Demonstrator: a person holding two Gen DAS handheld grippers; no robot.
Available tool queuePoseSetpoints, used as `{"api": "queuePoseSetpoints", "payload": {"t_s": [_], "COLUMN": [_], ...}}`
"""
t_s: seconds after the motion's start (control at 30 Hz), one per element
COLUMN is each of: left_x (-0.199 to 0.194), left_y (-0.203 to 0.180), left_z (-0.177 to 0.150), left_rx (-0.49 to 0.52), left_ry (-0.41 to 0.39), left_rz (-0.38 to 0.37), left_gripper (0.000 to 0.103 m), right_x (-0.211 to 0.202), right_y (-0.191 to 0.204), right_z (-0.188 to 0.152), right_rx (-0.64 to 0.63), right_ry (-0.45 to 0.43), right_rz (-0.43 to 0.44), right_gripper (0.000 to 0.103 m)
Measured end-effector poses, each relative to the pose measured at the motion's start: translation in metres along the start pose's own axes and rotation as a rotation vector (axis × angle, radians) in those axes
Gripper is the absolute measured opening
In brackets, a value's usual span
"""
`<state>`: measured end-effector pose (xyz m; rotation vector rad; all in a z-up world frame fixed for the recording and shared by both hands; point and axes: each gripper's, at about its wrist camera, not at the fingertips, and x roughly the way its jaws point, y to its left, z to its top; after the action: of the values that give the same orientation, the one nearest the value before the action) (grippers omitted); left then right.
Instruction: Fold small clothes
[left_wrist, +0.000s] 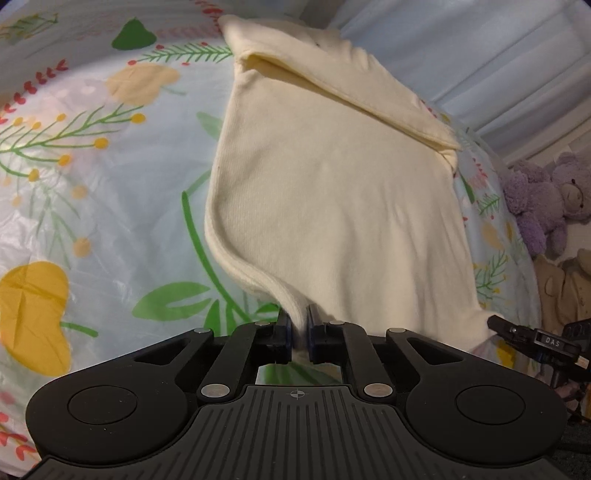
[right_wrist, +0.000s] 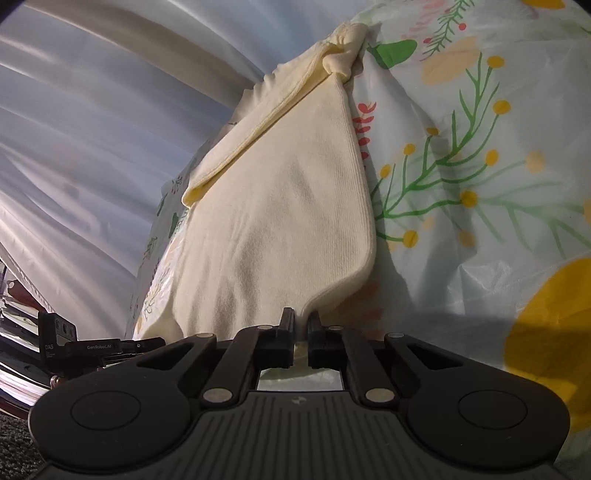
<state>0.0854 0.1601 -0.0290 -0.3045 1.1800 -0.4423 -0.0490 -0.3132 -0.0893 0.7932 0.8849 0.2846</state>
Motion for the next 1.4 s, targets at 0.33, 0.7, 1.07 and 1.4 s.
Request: {"api": "queuePoseSetpoints", "payload": {"t_s": [0.33, 0.7, 1.07, 1.4], "left_x": [0.006, 0.068, 0.095, 0.105], "left_y": [-0.032, 0.003, 0.025, 0.021], "left_z": [0.102, 0.137, 0.153, 0.161], "left_rx": [0.104, 0.08, 0.133, 0.151], "left_ry": [-0.317, -0.383, -0.298, -0.286], "left_rz": [0.069, 0.248, 0.223, 0.188], "left_gripper": [0.009, 0.027, 0.042, 0.021], "right_x": [0.03, 0.089, 0.124, 0.132], "right_y": [0.041, 0.04, 0.027, 0.029], "right_z": [0.097, 0.151, 0.155, 0.168], "right_rx": [-0.144, -0.222, -0.353, -0.387], "right_ry": [-0.241, -0.345, -0.208, -0.205], "right_rz": [-0.04, -0.263, -0.317, -0.356], "right_gripper": [0.005, 0.013, 0.028, 0.031]}}
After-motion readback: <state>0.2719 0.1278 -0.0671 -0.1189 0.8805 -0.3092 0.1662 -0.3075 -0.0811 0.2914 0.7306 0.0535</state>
